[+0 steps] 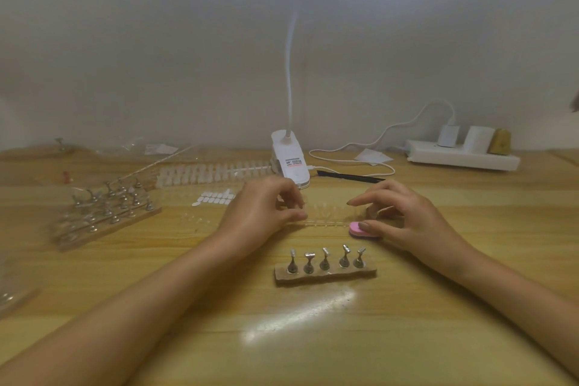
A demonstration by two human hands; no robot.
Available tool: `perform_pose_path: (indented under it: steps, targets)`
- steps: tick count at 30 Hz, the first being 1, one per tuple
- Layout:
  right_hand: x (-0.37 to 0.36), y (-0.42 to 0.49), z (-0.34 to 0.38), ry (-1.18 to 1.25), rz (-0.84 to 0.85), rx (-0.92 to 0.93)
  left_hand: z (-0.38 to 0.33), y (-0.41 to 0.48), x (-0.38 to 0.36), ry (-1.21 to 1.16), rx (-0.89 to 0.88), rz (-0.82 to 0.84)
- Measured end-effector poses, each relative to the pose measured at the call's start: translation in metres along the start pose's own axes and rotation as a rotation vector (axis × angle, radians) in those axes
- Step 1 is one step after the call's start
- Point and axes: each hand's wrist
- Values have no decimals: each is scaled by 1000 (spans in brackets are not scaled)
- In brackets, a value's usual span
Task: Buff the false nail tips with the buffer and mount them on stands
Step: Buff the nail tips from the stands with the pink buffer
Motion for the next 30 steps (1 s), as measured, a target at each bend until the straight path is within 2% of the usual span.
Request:
perform_pose_path:
  steps: [6,8,11,16,18,20,23,30]
  targets:
    - [-1,1,-4,18,-5,-16,2,-4,-4,3,-87,-97]
    - [-1,1,-4,30,-5,-23,-1,-6,-2,183,-278,-156]
    - [-1,1,-3,48,-8,-39,-2,-7,4,574,-565,-250]
    - [-2,0,-2,56,3,-26,5,-6,10,720,-706,-382]
    - [-2,0,-2,51,1,-27,8,-6,10,729,-761,-346]
    - [-2,0,-4,54,5,-35,10,-8,9,634,-732,-251]
    - [-2,0,-4,57,13,-37,17,-12,12,333,-507,-134]
    - [-1,0,-2,17,14,5,23,-4,6,-79,-136,-34]
Point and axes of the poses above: each hand's wrist, its own y-axis towards the middle knuckle, its own x-axis out of the back of the hand, z = x × y, and after that the axes turned 3 degrees about z, right-handed
